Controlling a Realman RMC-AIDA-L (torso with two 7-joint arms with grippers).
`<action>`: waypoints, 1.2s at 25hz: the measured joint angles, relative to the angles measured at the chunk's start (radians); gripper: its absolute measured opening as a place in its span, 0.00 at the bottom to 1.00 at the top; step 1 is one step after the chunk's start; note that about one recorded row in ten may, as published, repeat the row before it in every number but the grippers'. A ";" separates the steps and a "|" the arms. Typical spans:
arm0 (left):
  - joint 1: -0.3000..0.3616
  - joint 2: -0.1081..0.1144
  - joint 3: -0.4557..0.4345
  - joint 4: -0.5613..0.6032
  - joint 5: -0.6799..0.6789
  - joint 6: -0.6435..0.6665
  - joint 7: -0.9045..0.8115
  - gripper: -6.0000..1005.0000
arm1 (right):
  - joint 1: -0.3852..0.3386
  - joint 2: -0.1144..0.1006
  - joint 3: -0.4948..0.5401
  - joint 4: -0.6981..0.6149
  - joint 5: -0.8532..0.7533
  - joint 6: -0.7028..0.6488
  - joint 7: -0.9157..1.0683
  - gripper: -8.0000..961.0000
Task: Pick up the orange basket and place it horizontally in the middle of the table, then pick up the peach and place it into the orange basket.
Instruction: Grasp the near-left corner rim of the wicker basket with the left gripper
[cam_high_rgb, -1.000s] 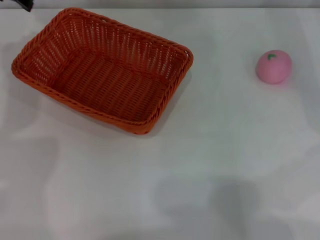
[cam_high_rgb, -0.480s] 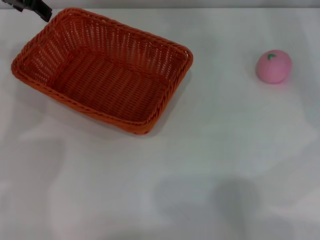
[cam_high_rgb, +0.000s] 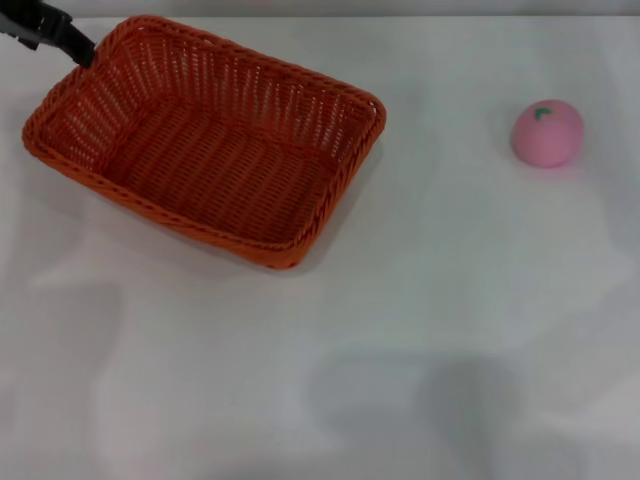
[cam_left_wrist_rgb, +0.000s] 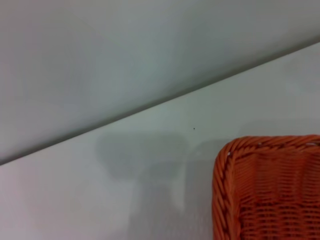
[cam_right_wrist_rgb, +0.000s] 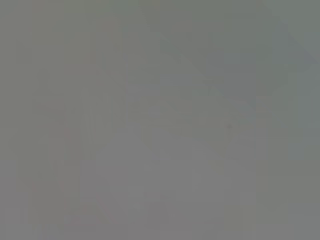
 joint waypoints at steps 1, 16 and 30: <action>0.005 -0.001 0.000 0.000 0.000 0.002 0.002 0.68 | 0.001 0.000 0.000 0.000 0.000 0.000 0.000 0.89; 0.012 0.007 -0.004 0.098 -0.007 0.098 0.039 0.68 | 0.001 0.006 0.000 -0.001 -0.004 0.000 0.009 0.89; 0.006 0.012 0.000 0.132 -0.001 0.156 0.040 0.68 | -0.001 0.009 -0.002 0.000 -0.005 0.007 0.013 0.89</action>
